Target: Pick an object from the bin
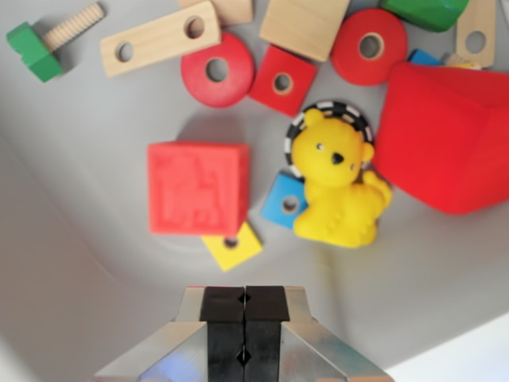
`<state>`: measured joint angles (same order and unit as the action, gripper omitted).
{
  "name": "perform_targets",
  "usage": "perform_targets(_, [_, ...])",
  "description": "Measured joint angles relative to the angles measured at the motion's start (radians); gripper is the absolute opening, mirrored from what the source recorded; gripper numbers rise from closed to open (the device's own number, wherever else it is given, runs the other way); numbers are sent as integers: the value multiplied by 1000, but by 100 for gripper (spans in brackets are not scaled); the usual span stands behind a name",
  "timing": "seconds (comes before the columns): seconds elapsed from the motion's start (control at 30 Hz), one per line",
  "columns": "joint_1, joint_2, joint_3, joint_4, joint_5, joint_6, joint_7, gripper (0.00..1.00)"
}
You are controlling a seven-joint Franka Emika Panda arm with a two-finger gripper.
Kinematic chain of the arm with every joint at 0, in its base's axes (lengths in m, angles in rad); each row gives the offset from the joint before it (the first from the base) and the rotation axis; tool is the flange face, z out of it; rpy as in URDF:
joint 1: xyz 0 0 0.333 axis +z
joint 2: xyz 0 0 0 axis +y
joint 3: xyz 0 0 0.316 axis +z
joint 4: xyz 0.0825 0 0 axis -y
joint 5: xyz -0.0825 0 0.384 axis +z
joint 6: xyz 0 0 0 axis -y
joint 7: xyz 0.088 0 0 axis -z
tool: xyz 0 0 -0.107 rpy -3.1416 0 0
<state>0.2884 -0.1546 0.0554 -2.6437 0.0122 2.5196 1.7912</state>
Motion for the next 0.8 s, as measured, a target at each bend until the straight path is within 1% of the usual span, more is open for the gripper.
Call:
perform_targets(0.33, [0,-92,-1,30,3,-133,-4,0])
perform_targets(0.5, [0,-125,-1,47,4,-188,-5,0])
perform_targets(0.8, [1,-166,-2,75,5,-263,-6,0])
